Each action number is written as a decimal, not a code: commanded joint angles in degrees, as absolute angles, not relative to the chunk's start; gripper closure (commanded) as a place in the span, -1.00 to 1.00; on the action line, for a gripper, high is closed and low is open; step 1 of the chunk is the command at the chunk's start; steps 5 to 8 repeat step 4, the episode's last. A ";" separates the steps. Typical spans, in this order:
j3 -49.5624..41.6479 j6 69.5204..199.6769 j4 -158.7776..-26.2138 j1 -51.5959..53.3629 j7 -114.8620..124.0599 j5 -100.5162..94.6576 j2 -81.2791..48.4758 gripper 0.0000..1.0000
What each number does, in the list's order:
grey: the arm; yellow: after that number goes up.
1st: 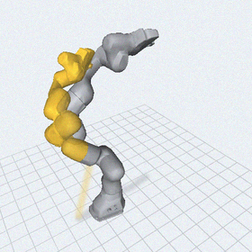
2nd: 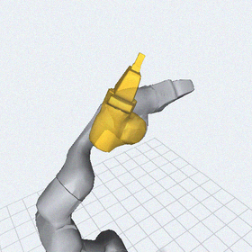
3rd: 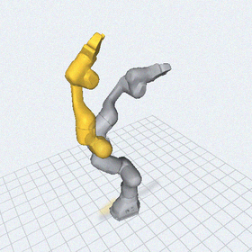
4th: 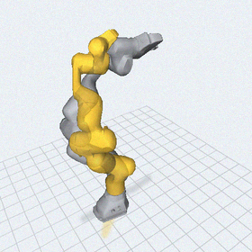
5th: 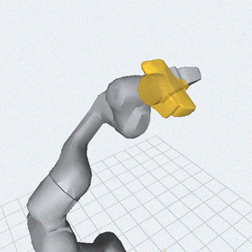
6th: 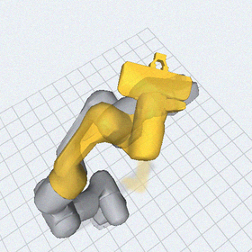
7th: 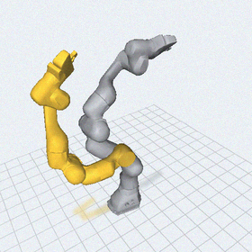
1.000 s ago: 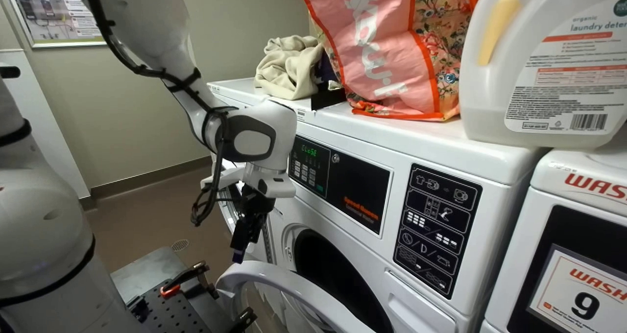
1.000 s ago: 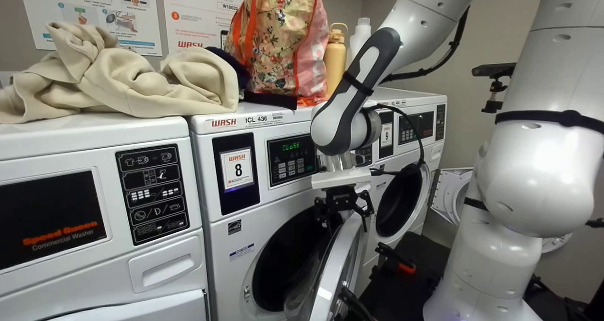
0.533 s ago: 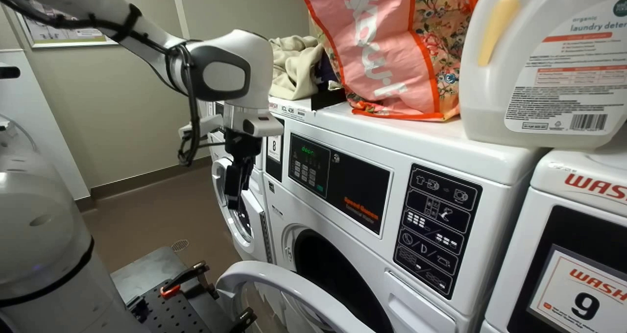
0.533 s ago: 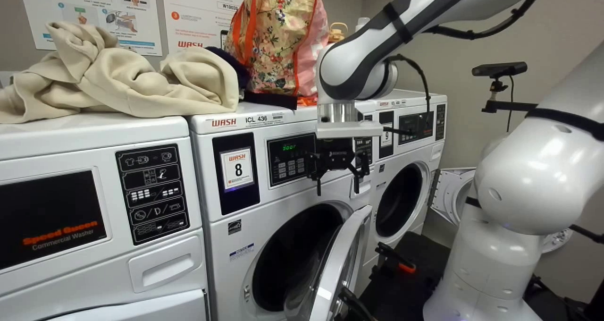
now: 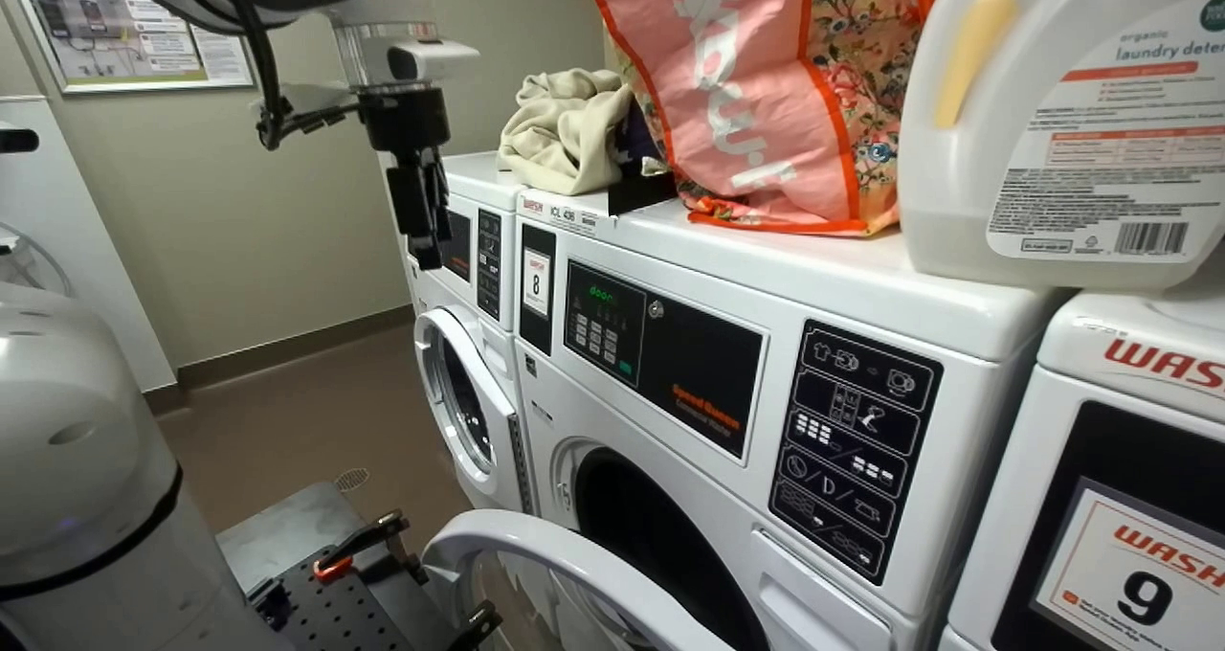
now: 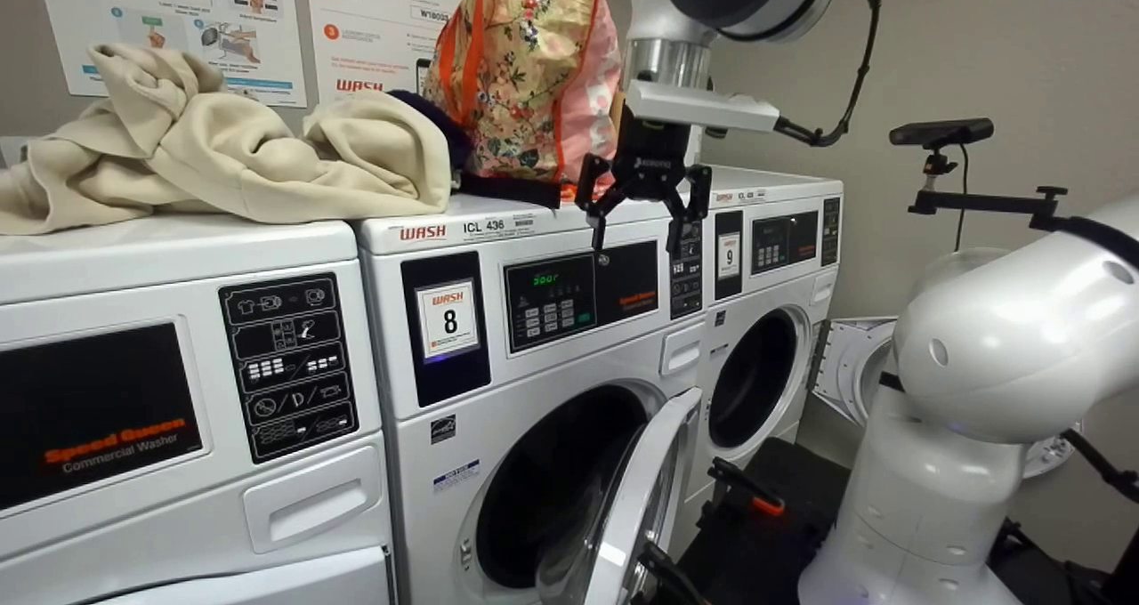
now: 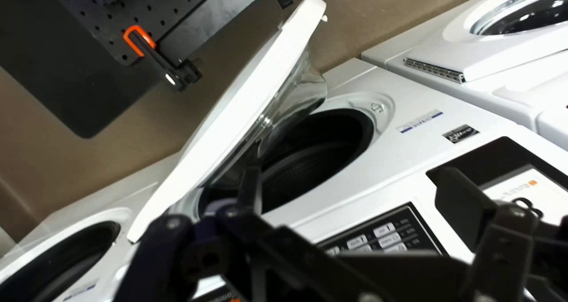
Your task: Open the door of the second washing machine
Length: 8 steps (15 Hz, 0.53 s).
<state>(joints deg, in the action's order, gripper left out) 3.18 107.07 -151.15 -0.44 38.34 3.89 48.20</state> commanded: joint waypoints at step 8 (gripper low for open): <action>6.18 106.90 -147.25 -1.90 35.02 5.55 51.64 -1.00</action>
